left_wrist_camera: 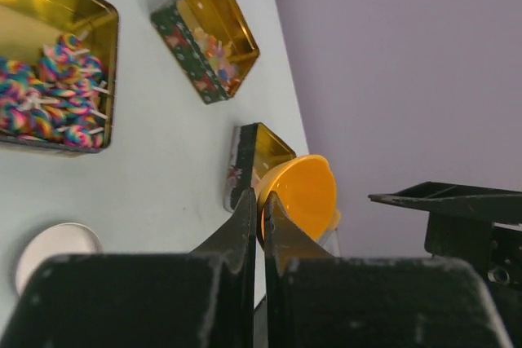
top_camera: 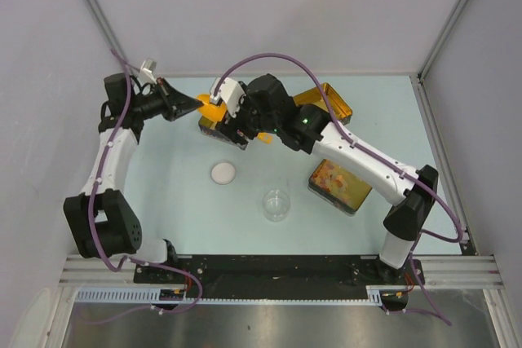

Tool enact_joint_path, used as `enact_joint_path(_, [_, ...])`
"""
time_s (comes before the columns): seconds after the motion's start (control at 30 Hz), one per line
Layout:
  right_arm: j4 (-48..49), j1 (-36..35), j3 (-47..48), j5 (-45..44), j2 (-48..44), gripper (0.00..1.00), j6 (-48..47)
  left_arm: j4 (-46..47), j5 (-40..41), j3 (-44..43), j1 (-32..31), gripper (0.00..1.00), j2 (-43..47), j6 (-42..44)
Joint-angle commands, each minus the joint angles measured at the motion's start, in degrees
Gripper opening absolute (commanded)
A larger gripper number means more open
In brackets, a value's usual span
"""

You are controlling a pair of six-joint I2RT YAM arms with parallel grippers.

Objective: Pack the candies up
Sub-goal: Pick up the spatula from the center of the board.

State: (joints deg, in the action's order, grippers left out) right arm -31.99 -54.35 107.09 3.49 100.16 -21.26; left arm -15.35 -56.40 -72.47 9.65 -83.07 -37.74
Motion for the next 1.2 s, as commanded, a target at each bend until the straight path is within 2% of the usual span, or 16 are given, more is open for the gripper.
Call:
enact_joint_path(0.0, [3.2,0.4,0.9,-0.1,0.8,0.79,-0.5,15.1,-7.0,5.4,-0.9,0.0,4.1,-13.6])
enact_joint_path(0.37, [9.2,0.7,-8.0,-9.4,-2.5,0.75,-2.3,18.7,-7.6,6.4,-0.9,0.0,5.5,-15.6])
enact_joint_path(0.47, [10.1,0.8,-9.0,-9.4,-2.7,0.56,-2.6,18.9,-7.6,6.5,-0.9,0.0,5.7,-15.7])
enact_joint_path(0.5, [10.1,0.8,-9.0,-9.4,-2.6,0.44,-2.6,18.9,-7.4,6.6,-0.9,0.0,5.7,-15.6])
enact_joint_path(0.57, [10.0,0.7,-8.6,-9.3,-2.6,0.35,-2.5,18.8,-7.3,6.8,-0.9,0.0,5.7,-15.4])
enact_joint_path(0.6, [9.8,0.8,-8.3,-9.2,-2.6,0.26,-2.4,18.8,-7.3,6.9,-0.9,0.0,5.8,-15.3])
enact_joint_path(0.67, [9.2,0.7,-7.6,-9.3,-2.4,0.2,-2.5,18.9,-7.3,7.1,-0.9,0.0,5.9,-15.2])
enact_joint_path(0.7, [9.2,0.7,-7.4,-9.2,-2.4,0.13,-2.6,18.9,-7.3,7.2,-0.9,0.01,6.0,-15.1])
enact_joint_path(0.77, [8.4,0.6,-7.1,-9.1,-2.5,0.08,-2.7,19.0,-7.2,7.3,-0.9,0.12,6.2,-14.8])
enact_joint_path(0.8, [8.1,0.6,-6.9,-8.9,-2.7,0.05,-2.9,19.2,-7.7,7.3,-0.9,0.29,6.3,-14.5])
enact_joint_path(0.87, [6.6,0.5,-6.8,-8.0,-3.2,0.02,-3.2,19.0,-7.8,7.1,-0.9,0.44,6.5,-13.8])
enact_joint_path(0.9, [6.0,0.5,-6.7,-7.6,-3.5,0.01,-3.2,18.4,-8.2,6.5,-0.9,0.58,6.5,-12.2])
enact_joint_path(0.93, [5.3,0.6,-6.7,-6.1,-4.3,0.01,-3.2,17.6,-8.5,6.0,-0.9,0.64,6.5,-11.1])
enact_joint_path(1.03, [1.9,0.8,-7.4,-2.1,-7.1,0.01,-3.7,12.6,-9.4,3.2,-0.9,0.77,6.0,-6.0])
enact_joint_path(1.17, [-3.8,3.2,-8.4,6.0,-11.0,0.02,-5.1,11.8,-14.2,0.2,-1.0,0.8,4.5,-3.1])
